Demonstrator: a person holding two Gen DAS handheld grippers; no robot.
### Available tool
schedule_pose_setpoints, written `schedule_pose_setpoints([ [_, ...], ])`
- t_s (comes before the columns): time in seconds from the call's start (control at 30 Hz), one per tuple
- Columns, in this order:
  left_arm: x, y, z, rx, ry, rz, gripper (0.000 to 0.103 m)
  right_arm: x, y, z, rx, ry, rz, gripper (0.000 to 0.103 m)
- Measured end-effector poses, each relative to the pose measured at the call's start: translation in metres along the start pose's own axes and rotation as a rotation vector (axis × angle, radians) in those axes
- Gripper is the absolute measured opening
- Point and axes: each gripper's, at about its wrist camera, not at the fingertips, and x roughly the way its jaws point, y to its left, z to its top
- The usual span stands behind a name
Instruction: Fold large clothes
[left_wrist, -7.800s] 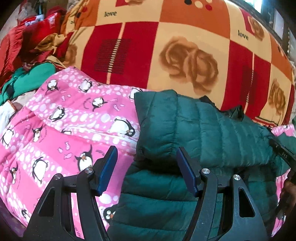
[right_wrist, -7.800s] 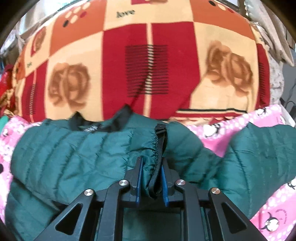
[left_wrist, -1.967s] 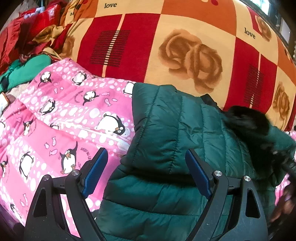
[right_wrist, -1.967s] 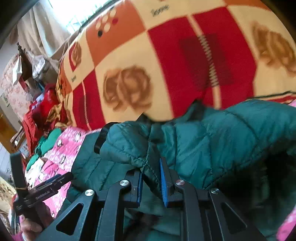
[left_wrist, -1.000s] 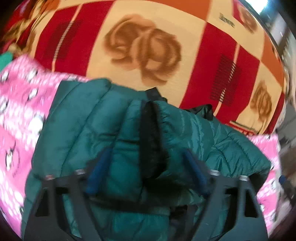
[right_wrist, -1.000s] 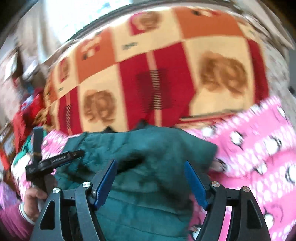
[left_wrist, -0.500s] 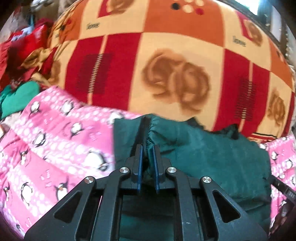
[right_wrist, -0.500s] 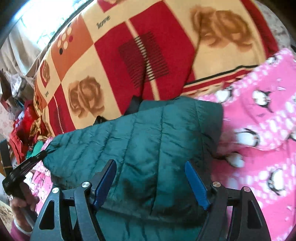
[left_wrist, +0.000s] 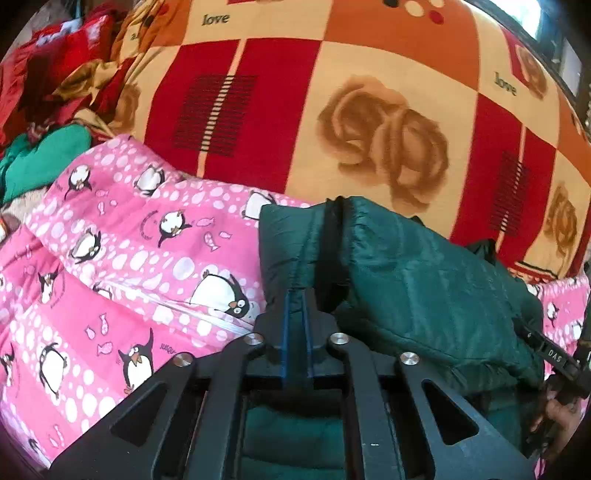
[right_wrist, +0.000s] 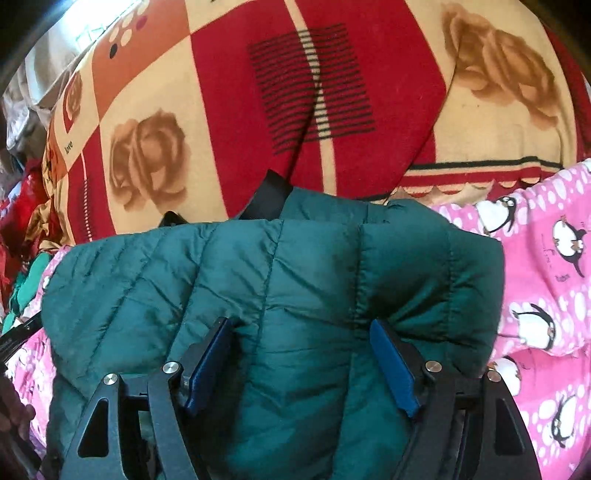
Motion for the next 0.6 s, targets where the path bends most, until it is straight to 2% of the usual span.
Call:
schedule_pose_setpoints([
  [0.03,-0.003,-0.003,0.001,0.012,-0.005,0.007,0.021,-0.006,0.002,0.0,-0.001,-0.006,0.004,0.075],
  [0.07,-0.007,-0.006,0.001,0.024,-0.016,0.008,0.036,-0.015,0.004,-0.002,-0.005,-0.014,0.012,0.075],
  [0.13,-0.015,-0.012,0.001,0.036,-0.044,-0.007,0.054,-0.03,0.005,-0.006,-0.018,-0.025,0.021,0.074],
  [0.23,-0.029,-0.022,0.002,0.049,-0.085,-0.012,0.055,-0.048,0.008,-0.011,-0.041,-0.034,0.022,0.074],
  [0.4,-0.031,-0.04,0.006,0.06,-0.098,-0.039,0.064,-0.06,0.013,-0.02,-0.052,-0.021,0.04,0.074],
  [0.5,-0.022,-0.053,0.005,0.084,-0.078,-0.034,0.064,-0.053,0.022,-0.026,-0.081,-0.01,0.025,0.074],
  [0.6,-0.002,-0.066,0.0,0.123,-0.037,0.013,0.064,-0.042,0.026,-0.031,-0.099,0.01,0.01,0.075],
])
